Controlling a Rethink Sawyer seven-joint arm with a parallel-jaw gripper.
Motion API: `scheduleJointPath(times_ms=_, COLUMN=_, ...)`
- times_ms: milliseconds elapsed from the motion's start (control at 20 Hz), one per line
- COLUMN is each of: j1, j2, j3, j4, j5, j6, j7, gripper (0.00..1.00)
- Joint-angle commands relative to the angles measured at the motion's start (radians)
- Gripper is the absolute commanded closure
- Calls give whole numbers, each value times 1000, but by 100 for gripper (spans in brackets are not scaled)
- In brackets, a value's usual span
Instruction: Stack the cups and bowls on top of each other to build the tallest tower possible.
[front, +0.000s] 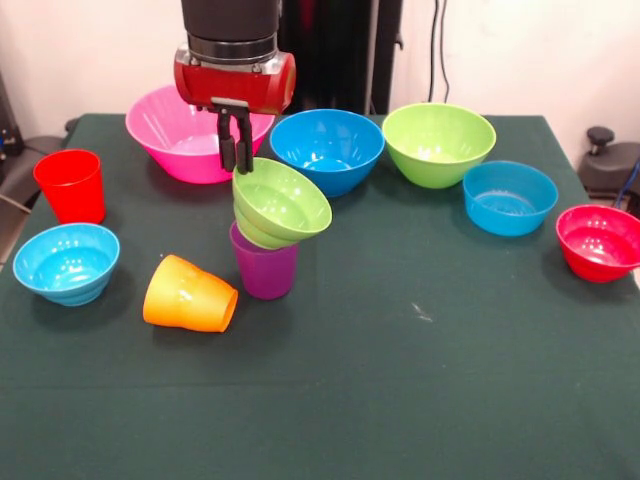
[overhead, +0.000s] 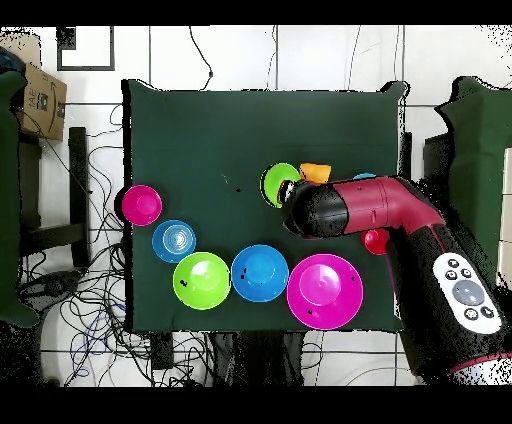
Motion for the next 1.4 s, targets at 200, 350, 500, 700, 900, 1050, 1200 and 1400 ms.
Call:
scheduleJointPath(times_ms=200, j1=11, j2=44, j3=-25, j4=19, j5=-70, j6=58, j7=-173, gripper=100)
scheduleJointPath(times_ms=350, j1=5, j2=56, j3=-33, j4=35, j5=-86, j6=45, j7=-176, gripper=100)
scheduleJointPath(times_ms=500, j1=-6, j2=73, j3=-44, j4=42, j5=-110, j6=24, j7=-182, gripper=100)
scheduleJointPath(times_ms=700, j1=-8, j2=92, j3=-59, j4=46, j5=-137, j6=-6, j7=-175, gripper=100)
scheduleJointPath(times_ms=900, j1=-18, j2=104, j3=-65, j4=53, j5=-156, j6=-16, j7=-181, gripper=100)
scheduleJointPath(times_ms=1050, j1=-23, j2=109, j3=-61, j4=51, j5=-167, j6=-16, j7=-182, gripper=100)
scheduleJointPath(times_ms=1200, j1=-25, j2=116, j3=-52, j4=47, j5=-174, j6=-14, j7=-179, gripper=100)
scheduleJointPath(times_ms=1400, j1=-16, j2=126, j3=-50, j4=44, j5=-179, j6=-16, j7=-157, gripper=100)
